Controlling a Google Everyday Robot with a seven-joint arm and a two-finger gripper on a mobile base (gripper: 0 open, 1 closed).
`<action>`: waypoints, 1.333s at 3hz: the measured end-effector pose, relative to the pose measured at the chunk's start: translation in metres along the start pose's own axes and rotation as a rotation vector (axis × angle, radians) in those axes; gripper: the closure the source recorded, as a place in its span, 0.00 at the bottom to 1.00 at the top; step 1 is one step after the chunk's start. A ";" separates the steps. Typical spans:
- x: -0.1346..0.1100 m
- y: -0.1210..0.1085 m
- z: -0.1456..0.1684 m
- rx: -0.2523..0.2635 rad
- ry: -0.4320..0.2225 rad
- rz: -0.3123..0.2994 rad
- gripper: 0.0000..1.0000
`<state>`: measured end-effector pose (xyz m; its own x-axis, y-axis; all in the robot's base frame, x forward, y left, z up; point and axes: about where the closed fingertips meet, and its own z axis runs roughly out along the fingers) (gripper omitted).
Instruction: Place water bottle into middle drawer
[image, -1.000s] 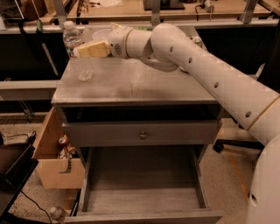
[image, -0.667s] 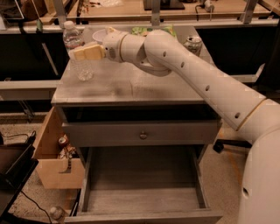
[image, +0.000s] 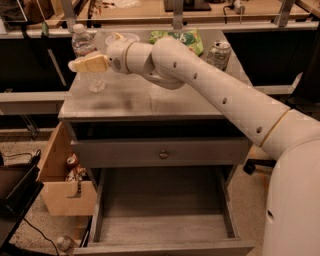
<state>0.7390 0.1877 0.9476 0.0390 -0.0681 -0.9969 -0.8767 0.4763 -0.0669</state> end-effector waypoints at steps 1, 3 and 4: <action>0.009 0.012 0.009 0.000 0.001 -0.011 0.18; 0.008 0.016 0.012 -0.007 -0.001 -0.011 0.64; 0.008 0.018 0.014 -0.011 -0.001 -0.011 0.88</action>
Offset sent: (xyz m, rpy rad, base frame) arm -0.0056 0.0117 -0.0093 -0.0057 -0.0091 0.0001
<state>0.7298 0.2079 0.9379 0.0489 -0.0723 -0.9962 -0.8814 0.4661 -0.0771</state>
